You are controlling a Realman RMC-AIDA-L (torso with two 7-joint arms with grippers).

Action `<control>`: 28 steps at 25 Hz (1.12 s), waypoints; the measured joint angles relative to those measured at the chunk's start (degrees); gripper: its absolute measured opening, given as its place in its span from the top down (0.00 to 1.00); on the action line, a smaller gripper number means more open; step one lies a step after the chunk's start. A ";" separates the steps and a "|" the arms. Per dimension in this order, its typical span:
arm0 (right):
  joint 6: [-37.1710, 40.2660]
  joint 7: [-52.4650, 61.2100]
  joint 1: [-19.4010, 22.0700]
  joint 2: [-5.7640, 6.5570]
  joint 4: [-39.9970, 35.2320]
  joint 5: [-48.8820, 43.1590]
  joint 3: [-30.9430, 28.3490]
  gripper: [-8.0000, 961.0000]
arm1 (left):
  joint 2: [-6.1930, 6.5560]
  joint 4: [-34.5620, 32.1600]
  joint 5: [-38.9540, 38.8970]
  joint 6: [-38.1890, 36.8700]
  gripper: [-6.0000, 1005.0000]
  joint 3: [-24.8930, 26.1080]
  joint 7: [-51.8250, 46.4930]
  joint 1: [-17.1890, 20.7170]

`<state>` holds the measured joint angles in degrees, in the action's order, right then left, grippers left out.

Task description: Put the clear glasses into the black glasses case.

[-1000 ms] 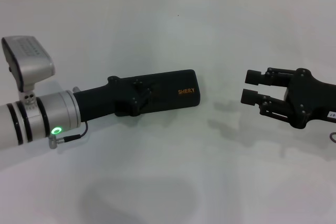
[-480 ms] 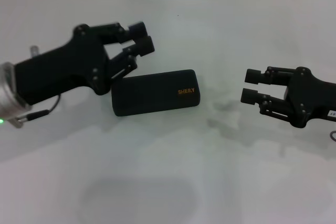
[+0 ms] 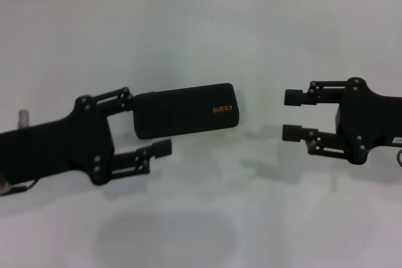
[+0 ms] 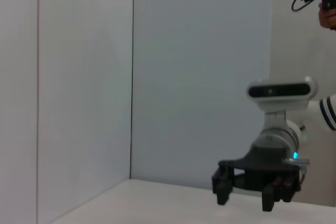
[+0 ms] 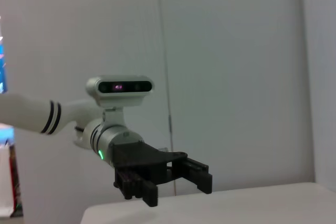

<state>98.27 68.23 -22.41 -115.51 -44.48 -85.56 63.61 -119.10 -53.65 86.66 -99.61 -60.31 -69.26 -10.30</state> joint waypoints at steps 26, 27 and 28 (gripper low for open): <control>0.01 -1.79 -0.20 -0.39 -1.65 -3.58 3.20 0.14 | -0.08 0.80 3.03 -2.19 0.25 0.20 0.17 4.29; 0.01 -2.12 -0.05 -0.42 -1.60 -3.58 3.34 0.14 | -0.04 0.80 3.05 -2.29 0.25 0.20 0.11 4.31; 0.02 -2.37 0.08 -0.45 -1.54 -3.57 3.55 0.14 | 0.01 0.80 3.07 -2.40 0.25 0.20 -0.02 4.32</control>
<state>98.28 65.86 -22.33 -115.96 -46.02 -89.12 67.16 -119.09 -52.85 89.73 -102.02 -60.11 -69.28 -5.98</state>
